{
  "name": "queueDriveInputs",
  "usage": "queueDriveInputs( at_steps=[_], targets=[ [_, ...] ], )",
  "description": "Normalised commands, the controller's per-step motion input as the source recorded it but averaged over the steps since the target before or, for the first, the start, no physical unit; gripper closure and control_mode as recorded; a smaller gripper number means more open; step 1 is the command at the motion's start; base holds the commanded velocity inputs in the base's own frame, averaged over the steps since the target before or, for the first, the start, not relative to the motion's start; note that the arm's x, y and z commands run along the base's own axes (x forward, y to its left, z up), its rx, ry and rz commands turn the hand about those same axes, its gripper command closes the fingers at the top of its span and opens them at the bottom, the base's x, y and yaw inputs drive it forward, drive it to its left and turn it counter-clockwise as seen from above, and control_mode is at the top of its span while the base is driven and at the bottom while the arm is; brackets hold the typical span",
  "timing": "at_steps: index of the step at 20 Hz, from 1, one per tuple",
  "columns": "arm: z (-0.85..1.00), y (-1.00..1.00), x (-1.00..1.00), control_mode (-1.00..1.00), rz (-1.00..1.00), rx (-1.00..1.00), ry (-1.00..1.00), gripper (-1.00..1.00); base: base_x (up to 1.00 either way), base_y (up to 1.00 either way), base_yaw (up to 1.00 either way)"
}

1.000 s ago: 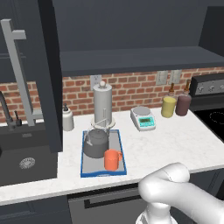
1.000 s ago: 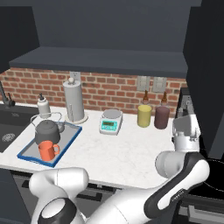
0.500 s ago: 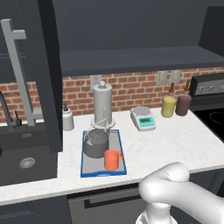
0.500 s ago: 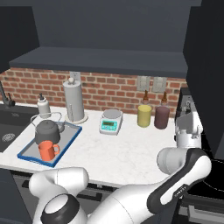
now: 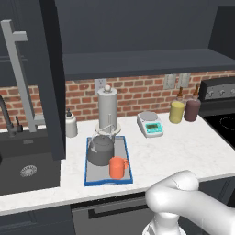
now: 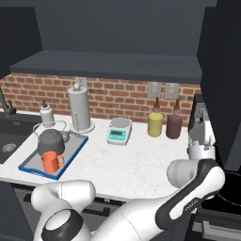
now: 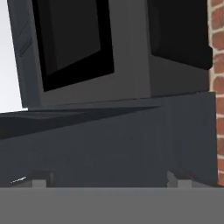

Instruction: Pick the kettle from the counter and place it on the tray. Then pick the mug from the cabinet and place it on the tray. Then close the cabinet doors.

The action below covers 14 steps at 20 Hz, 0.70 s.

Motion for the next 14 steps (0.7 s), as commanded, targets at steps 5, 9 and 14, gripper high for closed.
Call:
queueDriveInputs(
  at_steps=[5,9,14],
  targets=[
    [-0.53,-0.27,0.1,-1.0,0.0,0.02,0.11,-1.0,0.0,0.0,0.0],
    [-0.29,-0.44,0.09,-1.0,0.0,0.1,0.01,-1.0,0.0,0.0,0.0],
    [-0.04,-0.51,0.06,-1.0,0.0,0.16,0.0,-1.0,0.0,0.0,0.0]
  ],
)
